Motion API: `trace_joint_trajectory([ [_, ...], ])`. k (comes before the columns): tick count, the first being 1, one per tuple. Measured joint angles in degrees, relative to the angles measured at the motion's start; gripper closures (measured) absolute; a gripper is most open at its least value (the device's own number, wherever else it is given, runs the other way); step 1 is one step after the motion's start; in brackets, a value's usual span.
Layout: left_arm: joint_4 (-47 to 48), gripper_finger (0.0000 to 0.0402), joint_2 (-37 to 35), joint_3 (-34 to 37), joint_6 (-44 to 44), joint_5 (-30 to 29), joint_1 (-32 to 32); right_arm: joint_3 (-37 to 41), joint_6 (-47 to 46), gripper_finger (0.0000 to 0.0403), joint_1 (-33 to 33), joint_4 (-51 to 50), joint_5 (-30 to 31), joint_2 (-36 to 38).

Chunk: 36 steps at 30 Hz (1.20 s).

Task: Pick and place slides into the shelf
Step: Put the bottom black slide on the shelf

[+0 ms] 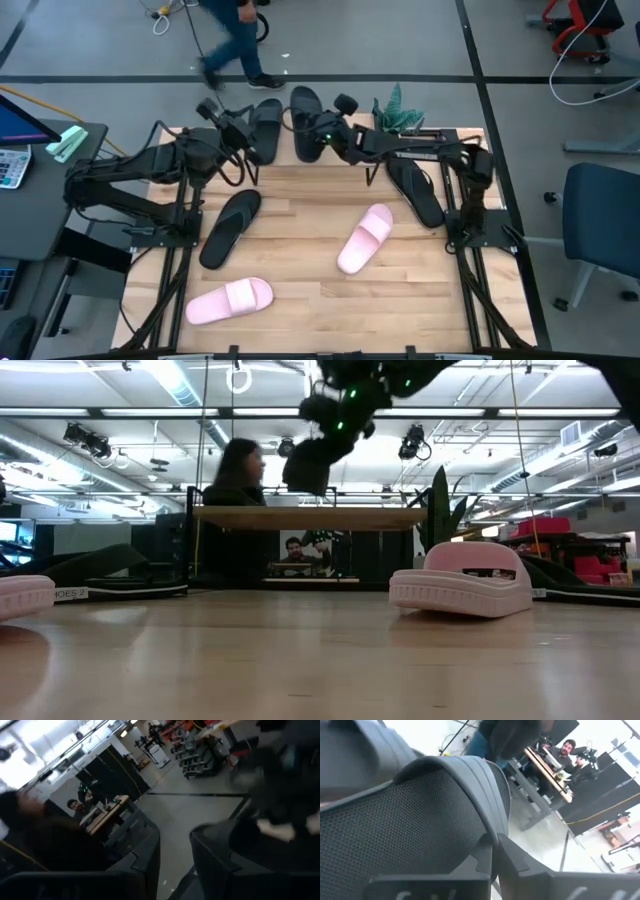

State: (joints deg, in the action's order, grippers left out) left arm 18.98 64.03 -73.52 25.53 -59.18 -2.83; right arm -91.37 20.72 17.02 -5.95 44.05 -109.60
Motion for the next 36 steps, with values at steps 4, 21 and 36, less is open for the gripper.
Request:
trace_joint_trajectory([
  [4,0.3,0.0287,0.11,0.0,-3.07,-0.03,-1.44,0.0,3.71,0.0388,1.16,6.67,-0.11,-3.98],
  [21,9.0,0.0286,0.09,0.0,-6.96,-0.07,-6.83,0.0,-2.5,0.0333,3.67,9.04,-6.43,-5.88],
  [36,14.39,0.0288,0.09,0.0,-11.86,-0.07,-7.12,0.0,-9.37,0.0306,3.61,8.72,-8.83,-5.86],
])
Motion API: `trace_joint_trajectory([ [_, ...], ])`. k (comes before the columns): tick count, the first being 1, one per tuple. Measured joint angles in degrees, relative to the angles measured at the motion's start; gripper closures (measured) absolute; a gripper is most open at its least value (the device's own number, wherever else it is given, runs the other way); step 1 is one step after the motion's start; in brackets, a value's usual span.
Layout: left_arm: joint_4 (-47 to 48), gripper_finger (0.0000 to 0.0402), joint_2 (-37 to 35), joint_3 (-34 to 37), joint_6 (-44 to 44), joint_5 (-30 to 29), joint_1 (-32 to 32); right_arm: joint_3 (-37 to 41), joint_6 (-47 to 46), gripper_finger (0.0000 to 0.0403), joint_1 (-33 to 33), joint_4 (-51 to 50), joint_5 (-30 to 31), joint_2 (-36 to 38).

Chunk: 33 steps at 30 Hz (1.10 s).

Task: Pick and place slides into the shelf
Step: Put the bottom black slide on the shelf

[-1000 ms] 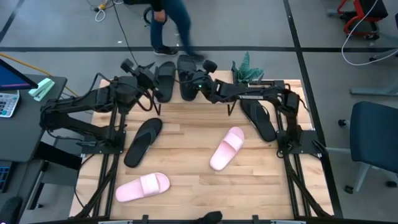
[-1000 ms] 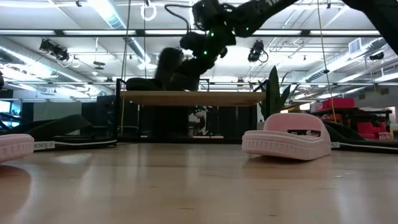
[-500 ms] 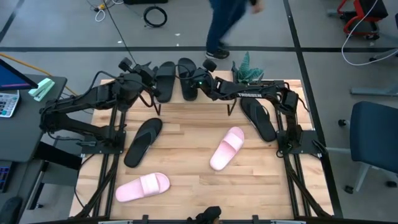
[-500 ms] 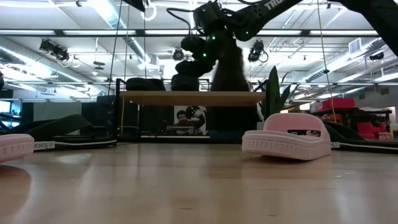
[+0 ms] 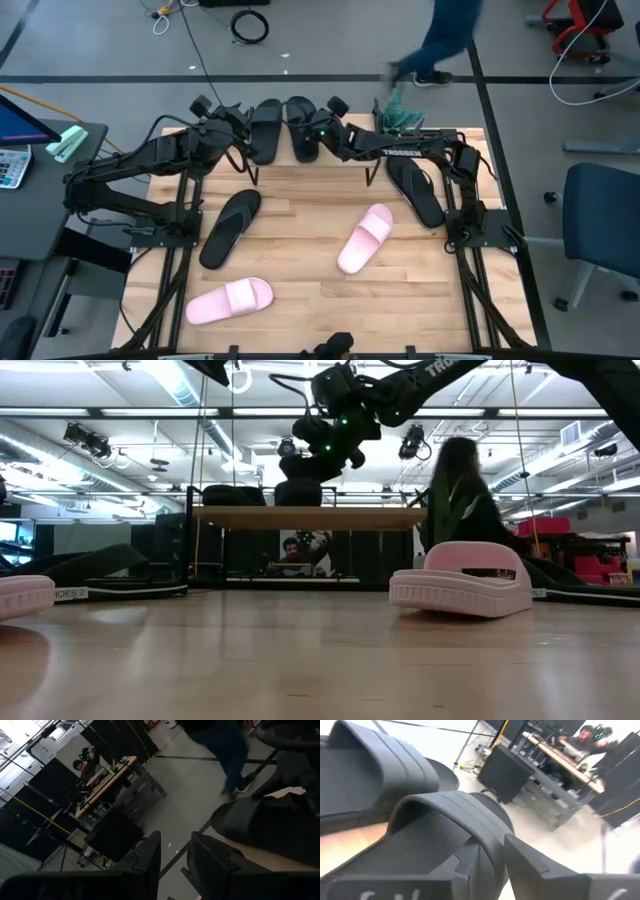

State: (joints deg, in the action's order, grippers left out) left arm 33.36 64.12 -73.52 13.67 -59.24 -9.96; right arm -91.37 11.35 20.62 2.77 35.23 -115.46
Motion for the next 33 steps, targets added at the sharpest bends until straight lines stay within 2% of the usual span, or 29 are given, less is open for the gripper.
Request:
trace_joint_trajectory([
  [4,0.57,0.0284,0.0,0.0,-0.02,0.0,0.0,0.0,-2.92,0.0297,-0.05,-0.39,-4.32,-0.04],
  [11,5.97,0.0288,0.0,0.0,-3.05,0.0,0.0,0.0,-9.16,0.0286,-0.15,-0.86,-5.27,-0.04],
  [16,9.23,0.0286,0.0,0.0,-5.67,0.01,0.0,0.04,-17.47,0.0286,-0.09,-0.4,-7.0,0.74],
  [22,9.81,0.0284,0.01,0.0,-7.3,0.0,0.0,0.04,-20.58,0.0286,-0.11,0.44,-7.04,1.14],
  [27,9.81,0.029,0.0,0.0,-8.64,0.0,0.0,0.04,-19.55,0.0286,0.36,-0.12,-6.63,1.14],
  [30,9.89,0.0291,0.0,0.0,-9.23,0.01,0.01,0.04,-25.39,0.0286,0.48,-3.12,-11.07,1.17],
  [33,10.12,0.0289,0.01,0.0,-10.39,0.0,0.24,0.04,-21.23,0.0286,-0.27,-2.05,-10.56,1.19],
])
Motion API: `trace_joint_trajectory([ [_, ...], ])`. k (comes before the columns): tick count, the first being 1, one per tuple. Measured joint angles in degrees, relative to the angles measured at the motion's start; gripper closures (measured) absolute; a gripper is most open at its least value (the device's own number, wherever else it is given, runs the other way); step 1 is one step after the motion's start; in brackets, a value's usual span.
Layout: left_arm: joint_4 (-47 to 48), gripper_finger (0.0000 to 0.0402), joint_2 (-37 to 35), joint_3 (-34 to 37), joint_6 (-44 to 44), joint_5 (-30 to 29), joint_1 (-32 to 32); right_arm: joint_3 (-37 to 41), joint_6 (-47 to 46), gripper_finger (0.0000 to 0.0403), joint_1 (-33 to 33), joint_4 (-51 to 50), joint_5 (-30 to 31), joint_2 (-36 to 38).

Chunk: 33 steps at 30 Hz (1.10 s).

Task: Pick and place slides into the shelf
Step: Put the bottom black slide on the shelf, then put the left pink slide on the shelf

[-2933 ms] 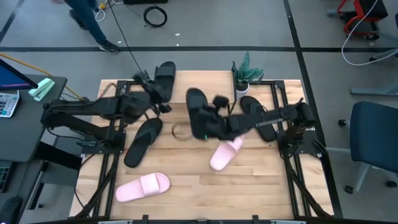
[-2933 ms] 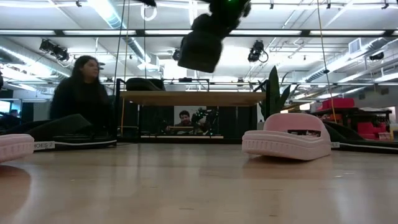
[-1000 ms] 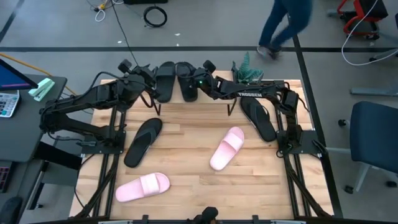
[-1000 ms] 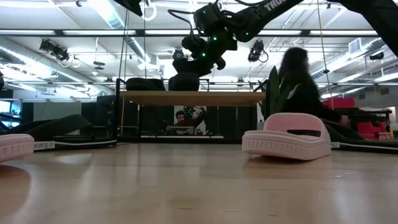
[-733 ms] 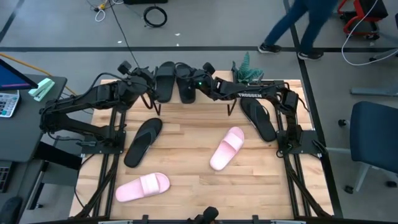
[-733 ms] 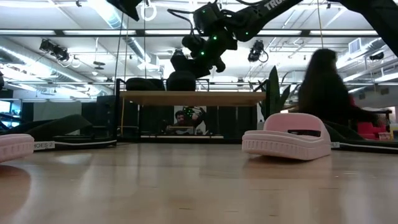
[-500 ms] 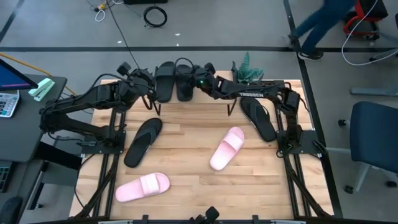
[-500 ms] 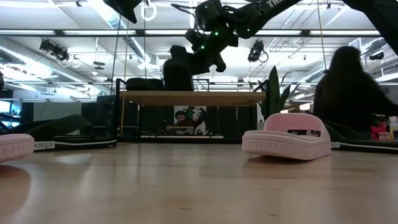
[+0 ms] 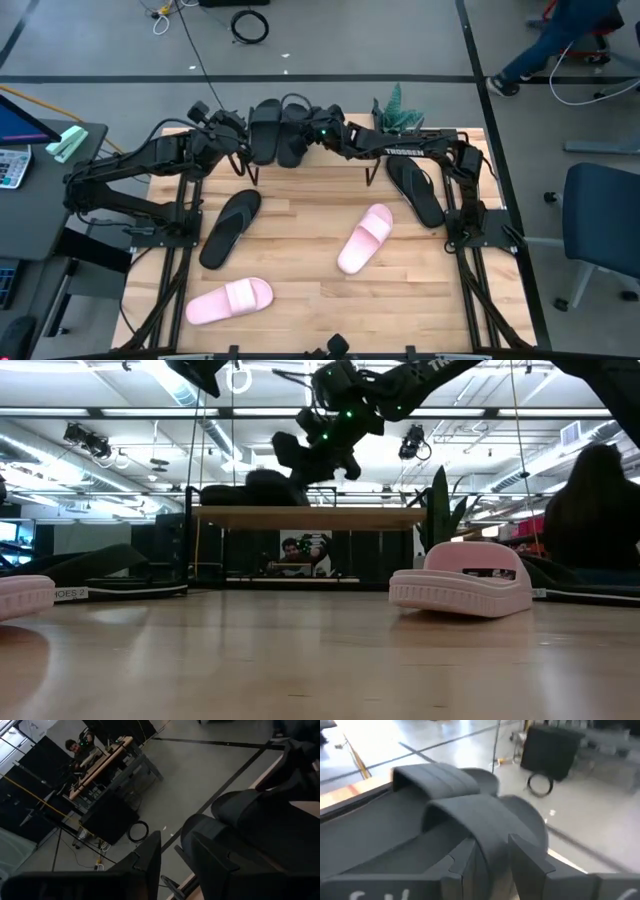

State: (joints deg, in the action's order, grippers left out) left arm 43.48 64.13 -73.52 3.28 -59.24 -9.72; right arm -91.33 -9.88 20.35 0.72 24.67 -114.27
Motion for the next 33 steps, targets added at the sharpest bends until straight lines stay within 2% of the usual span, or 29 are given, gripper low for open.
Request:
trace_joint_trajectory([
  [2,0.05,0.0287,-0.01,0.0,-0.01,0.02,0.0,0.0,-1.39,0.0286,-0.12,-0.23,0.76,-0.02],
  [4,0.23,0.0285,-0.01,0.0,-0.1,0.02,0.0,0.0,-4.75,0.0286,0.07,-1.38,-1.6,0.17],
  [5,0.46,0.0285,0.0,0.0,-0.1,0.02,0.0,0.0,-3.38,0.0286,0.11,-0.85,-1.66,0.17],
  [7,0.73,0.0287,-0.01,0.0,-0.12,0.02,0.0,0.0,0.51,0.0286,0.12,-0.25,1.13,0.19],
  [9,1.05,0.0289,0.01,0.0,-0.14,0.02,0.0,0.0,0.1,0.0286,0.13,-0.78,3.88,0.21],
  [12,1.37,0.0291,0.01,0.0,-1.14,0.9,0.23,0.0,-2.92,0.0286,0.13,-1.23,2.24,0.21],
  [15,1.68,0.029,-0.01,0.0,-1.63,2.12,0.25,0.0,1.38,0.0286,-0.23,-1.09,3.07,0.21],
  [17,1.88,0.0288,-0.01,0.0,-1.63,2.4,0.26,-0.02,0.21,0.0286,-0.23,-2.45,3.52,0.2],
  [21,2.49,0.0285,-0.01,0.0,-1.73,2.74,0.24,-0.02,-2.14,0.0286,-0.74,-3.71,0.27,0.28],
  [29,9.37,0.0291,-0.01,0.0,-7.23,3.17,0.3,-0.07,-1.27,0.0286,-3.31,-4.52,1.78,0.73],
  [33,12.42,0.0289,-0.01,0.0,-9.12,5.84,0.71,-0.07,1.82,0.0286,-4.75,-4.06,2.4,1.6],
])
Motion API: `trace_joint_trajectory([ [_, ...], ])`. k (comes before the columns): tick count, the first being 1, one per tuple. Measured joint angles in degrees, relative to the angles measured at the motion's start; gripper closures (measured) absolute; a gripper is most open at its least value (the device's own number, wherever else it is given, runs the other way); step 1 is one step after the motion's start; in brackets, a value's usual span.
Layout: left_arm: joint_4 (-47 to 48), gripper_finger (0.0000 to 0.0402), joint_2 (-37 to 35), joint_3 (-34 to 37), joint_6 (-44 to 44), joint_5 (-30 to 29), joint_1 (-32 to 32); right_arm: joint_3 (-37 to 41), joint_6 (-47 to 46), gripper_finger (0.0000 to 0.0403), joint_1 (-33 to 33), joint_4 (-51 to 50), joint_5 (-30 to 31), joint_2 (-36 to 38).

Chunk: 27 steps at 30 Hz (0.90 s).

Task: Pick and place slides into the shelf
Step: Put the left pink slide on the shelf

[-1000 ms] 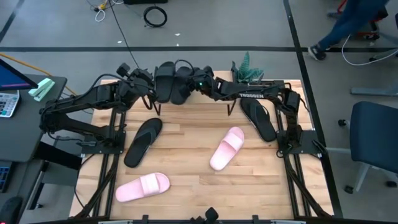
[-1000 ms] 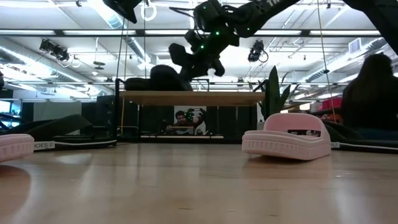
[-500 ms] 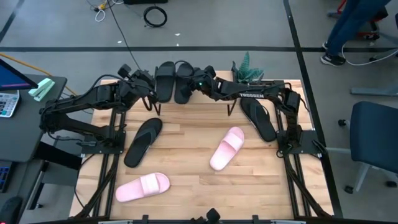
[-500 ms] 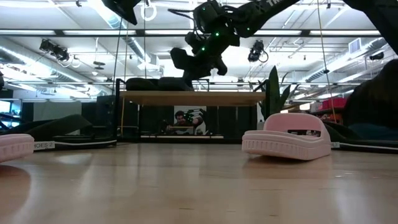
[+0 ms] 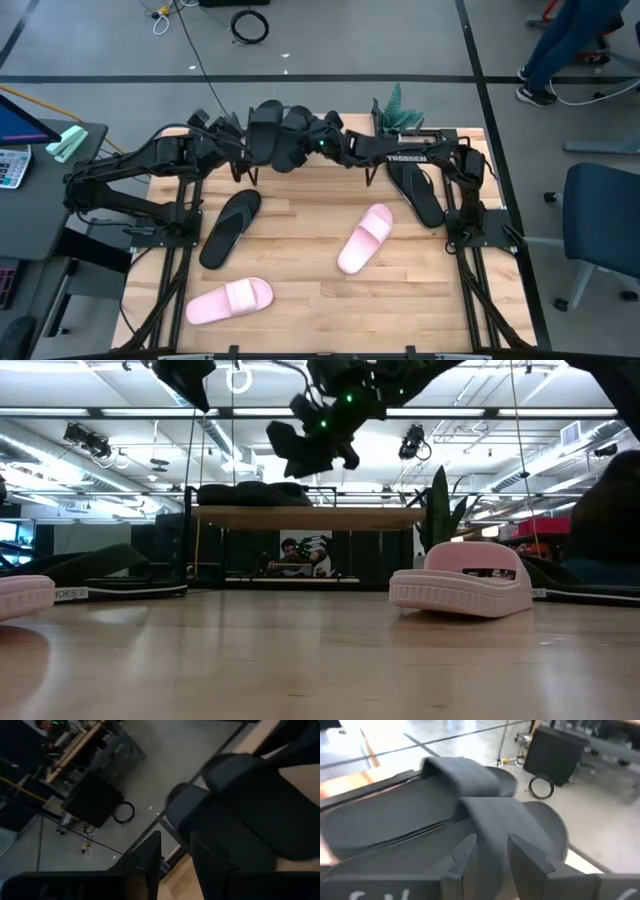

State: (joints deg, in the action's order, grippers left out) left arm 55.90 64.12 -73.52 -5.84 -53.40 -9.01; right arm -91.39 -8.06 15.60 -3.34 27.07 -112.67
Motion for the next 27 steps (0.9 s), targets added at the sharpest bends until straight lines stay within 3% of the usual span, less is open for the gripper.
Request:
trace_joint_trajectory([
  [4,0.38,0.0292,-0.01,0.01,-0.1,3.47,0.78,0.0,2.63,0.0286,-1.74,-2.0,4.79,1.48],
  [10,0.46,0.0296,-0.01,0.01,-1.09,10.88,3.38,-0.02,2.3,0.0298,-3.95,-8.93,5.35,3.89],
  [16,0.74,0.0307,-0.01,0.0,-1.43,13.35,7.2,0.0,-0.46,0.0383,-7.61,-22.98,-0.46,4.03],
  [22,5.76,0.0366,-0.01,0.38,-5.84,31.1,13.5,0.02,-2.81,0.0392,-18.56,-34.18,4.19,4.8],
  [25,7.09,0.0394,-0.03,2.96,-6.21,39.55,19.8,0.04,-5.5,0.0398,-24.86,-37.22,6.5,5.56],
  [27,6.45,0.0393,-0.01,5.47,-7.5,41.54,25.8,0.04,-7.44,0.0396,-29.04,-38.92,9.31,5.61],
])
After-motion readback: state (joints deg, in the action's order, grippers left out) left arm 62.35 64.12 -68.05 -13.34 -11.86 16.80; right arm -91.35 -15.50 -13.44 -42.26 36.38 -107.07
